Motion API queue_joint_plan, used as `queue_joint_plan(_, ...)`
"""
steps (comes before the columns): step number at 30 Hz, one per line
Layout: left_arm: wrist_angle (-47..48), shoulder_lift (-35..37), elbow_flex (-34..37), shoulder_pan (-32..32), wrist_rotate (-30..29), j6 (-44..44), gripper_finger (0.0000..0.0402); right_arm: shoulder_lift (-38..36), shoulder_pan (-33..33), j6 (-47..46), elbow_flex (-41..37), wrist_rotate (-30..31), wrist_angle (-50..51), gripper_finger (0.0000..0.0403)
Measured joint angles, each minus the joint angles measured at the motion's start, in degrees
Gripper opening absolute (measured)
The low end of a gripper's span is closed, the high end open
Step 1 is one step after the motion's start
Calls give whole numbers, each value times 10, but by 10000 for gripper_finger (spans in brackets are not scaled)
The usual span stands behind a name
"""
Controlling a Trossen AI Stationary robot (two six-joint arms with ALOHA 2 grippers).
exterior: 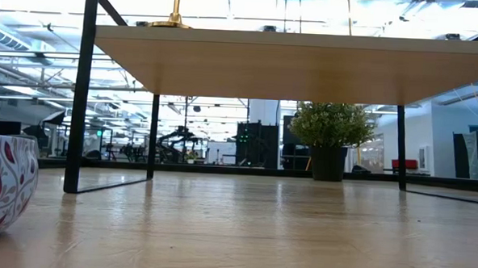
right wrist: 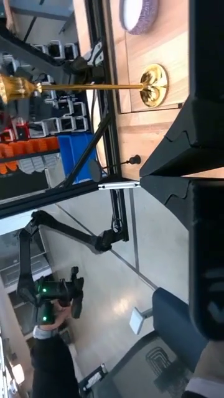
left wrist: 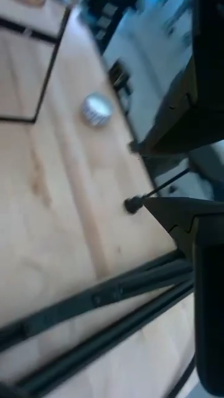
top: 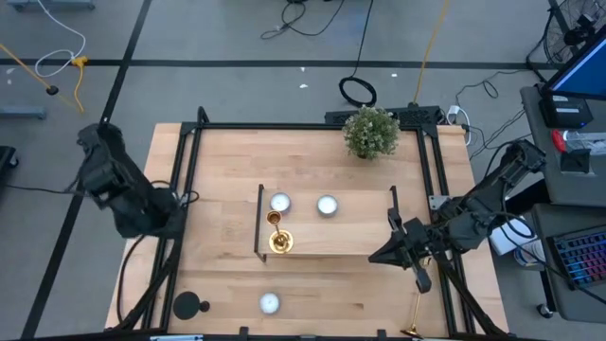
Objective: Pick & Place candle stick holders
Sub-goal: Put the black candleholder on the shelf
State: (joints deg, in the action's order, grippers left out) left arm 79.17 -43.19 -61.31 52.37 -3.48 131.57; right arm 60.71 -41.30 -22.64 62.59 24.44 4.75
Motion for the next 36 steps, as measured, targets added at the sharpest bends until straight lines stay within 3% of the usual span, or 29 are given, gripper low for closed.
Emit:
queue_joint_plan(8, -202, 147, 138, 21, 42, -50, 117, 0, 4, -21, 0, 96, -4, 0)
queue_joint_plan(14, -335, 206, 247, 33, 74, -127, 117, 0, 6, -30, 0, 162, -2, 0)
queue_joint_plan(20, -445, 211, 331, 52, 71, -214, 117, 0, 16, -39, 0, 177, -3, 0)
queue_joint_plan(24, -525, 211, 371, 69, 30, -256, 117, 0, 19, -56, 0, 176, -3, 0)
queue_joint_plan(36, -546, 211, 382, 107, 2, -245, 117, 1, 19, -35, 0, 175, -58, 0)
